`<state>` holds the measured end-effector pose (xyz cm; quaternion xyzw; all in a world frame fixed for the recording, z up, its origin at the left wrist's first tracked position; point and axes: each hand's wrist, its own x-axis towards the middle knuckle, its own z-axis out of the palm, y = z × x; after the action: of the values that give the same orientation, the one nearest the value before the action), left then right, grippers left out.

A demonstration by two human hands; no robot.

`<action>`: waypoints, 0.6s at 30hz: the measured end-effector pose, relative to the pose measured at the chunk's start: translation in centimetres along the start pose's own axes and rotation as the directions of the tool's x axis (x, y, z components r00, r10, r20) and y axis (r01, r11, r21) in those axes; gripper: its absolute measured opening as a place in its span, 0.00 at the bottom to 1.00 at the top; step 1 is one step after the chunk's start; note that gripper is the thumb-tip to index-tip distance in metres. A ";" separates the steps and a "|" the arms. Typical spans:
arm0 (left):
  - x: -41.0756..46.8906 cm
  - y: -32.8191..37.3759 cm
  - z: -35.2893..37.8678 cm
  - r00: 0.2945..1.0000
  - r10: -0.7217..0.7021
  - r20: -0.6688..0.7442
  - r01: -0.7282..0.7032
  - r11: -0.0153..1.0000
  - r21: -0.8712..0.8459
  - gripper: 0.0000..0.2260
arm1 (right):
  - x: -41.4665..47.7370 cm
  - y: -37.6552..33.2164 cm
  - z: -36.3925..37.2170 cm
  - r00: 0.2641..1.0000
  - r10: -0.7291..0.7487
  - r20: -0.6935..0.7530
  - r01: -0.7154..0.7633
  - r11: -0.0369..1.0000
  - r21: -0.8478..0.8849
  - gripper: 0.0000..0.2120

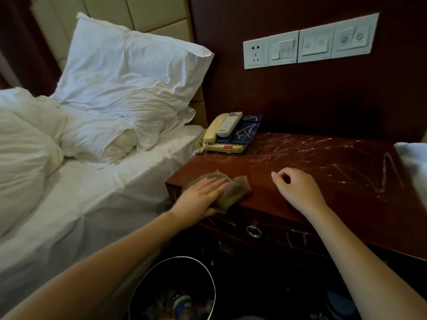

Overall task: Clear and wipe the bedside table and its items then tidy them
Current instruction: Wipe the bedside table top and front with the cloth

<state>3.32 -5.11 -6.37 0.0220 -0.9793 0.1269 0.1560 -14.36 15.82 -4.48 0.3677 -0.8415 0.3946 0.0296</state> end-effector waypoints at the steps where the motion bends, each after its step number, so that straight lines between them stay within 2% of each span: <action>1: 0.2 1.5 0.7 0.997 -0.024 -0.070 0.024 1.000 -0.001 0.31 | 0.0 0.1 0.0 1.000 0.000 0.001 0.000 1.000 0.007 0.14; 3: -0.1 3.5 2.4 0.976 -0.125 -0.180 0.117 0.992 -0.056 0.30 | 0.0 0.3 0.0 1.000 0.006 -0.001 -0.006 1.000 0.017 0.14; 5: -1.3 3.6 4.1 0.938 -0.260 -0.231 0.226 0.960 -0.164 0.33 | -0.1 0.3 -0.1 1.000 0.010 -0.004 -0.010 1.000 0.022 0.14; 8: -3.0 1.5 5.3 0.816 -0.520 -0.254 0.418 0.833 -0.363 0.34 | -0.2 0.0 -0.2 1.000 0.016 0.003 -0.016 0.999 0.031 0.14; 9: -3.2 0.9 5.2 0.749 -0.618 -0.238 0.480 0.754 -0.448 0.32 | -0.1 0.0 -0.2 1.000 0.018 -0.001 -0.018 0.999 0.034 0.15; 11: -3.0 0.0 4.9 0.594 -0.791 -0.142 0.561 0.535 -0.631 0.30 | -0.1 0.1 -0.2 1.000 0.019 -0.009 -0.019 0.999 0.031 0.15; 15: -0.7 1.6 3.6 0.351 -0.929 0.118 0.520 0.089 -0.850 0.31 | 0.0 0.2 -0.1 1.000 0.002 -0.010 -0.002 1.000 0.013 0.15; 17: 0.4 4.4 2.7 0.291 -0.924 0.248 0.478 -0.084 -0.874 0.31 | 0.1 0.2 0.0 1.000 0.000 -0.011 0.000 1.000 0.009 0.15; 18: 0.7 6.0 2.4 0.299 -0.901 0.315 0.474 -0.146 -0.869 0.31 | 0.1 0.2 0.0 1.000 0.000 -0.009 0.000 1.000 0.008 0.15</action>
<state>1.38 0.11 -9.82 0.4500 -0.6277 -0.5080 0.3814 -14.57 15.84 -4.59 0.3661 -0.8398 0.3995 0.0319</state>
